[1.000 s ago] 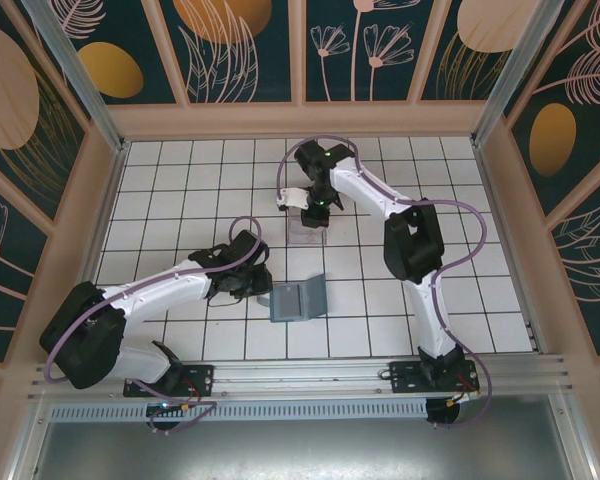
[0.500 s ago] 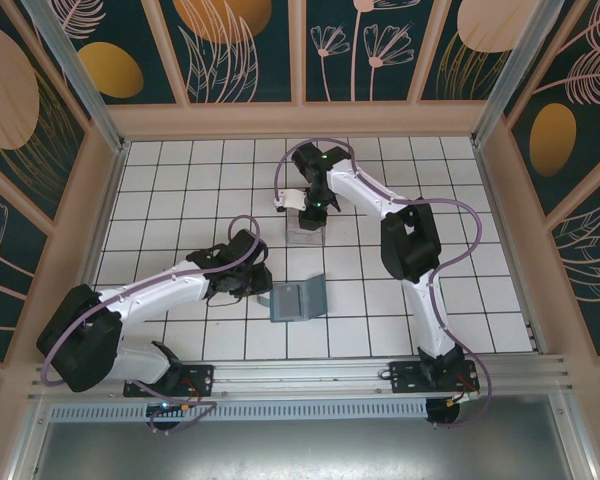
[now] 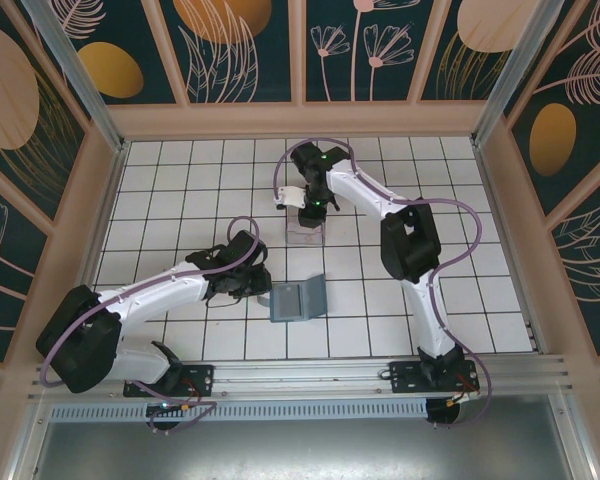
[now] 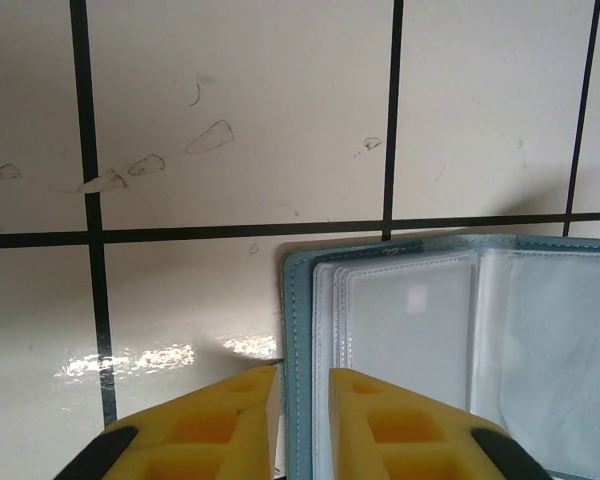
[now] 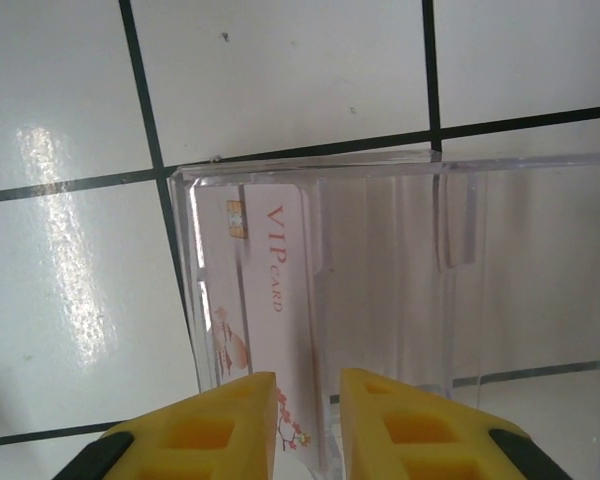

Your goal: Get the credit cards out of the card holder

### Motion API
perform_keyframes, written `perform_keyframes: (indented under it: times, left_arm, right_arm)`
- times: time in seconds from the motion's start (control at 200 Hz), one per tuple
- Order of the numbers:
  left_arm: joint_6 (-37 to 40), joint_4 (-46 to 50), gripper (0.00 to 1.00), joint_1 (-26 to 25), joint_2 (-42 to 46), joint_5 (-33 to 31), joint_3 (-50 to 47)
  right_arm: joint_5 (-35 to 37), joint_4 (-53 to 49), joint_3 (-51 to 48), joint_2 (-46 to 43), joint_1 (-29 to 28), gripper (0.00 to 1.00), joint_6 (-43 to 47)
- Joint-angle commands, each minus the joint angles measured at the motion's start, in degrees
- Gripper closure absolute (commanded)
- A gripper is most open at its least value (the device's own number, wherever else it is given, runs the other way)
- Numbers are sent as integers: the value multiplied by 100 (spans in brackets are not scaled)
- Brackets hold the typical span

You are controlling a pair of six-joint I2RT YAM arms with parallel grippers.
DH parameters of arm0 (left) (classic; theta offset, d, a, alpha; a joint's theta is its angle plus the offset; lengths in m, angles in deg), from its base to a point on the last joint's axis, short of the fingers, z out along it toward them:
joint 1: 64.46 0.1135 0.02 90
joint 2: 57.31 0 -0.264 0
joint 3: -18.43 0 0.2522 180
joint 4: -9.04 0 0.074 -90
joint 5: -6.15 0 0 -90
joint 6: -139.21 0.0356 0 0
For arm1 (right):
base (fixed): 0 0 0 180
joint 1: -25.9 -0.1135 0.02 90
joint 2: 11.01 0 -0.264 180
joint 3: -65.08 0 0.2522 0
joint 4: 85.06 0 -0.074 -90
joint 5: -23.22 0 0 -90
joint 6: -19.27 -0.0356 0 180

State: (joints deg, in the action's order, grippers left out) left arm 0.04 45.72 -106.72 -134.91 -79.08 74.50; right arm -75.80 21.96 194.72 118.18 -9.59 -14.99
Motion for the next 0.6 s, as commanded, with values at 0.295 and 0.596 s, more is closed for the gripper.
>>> perform_keyframes:
  times: [0.295,0.596]
  left_arm:
    - [-85,-279,81,161,87,-184,-78]
    - [197,-552,82,238,87,-163,93]
  right_arm:
    - [136,1509,-1009,-1133,-64,75,-2487]
    - [130,2635,-2426,-2172,-54,73,-5305]
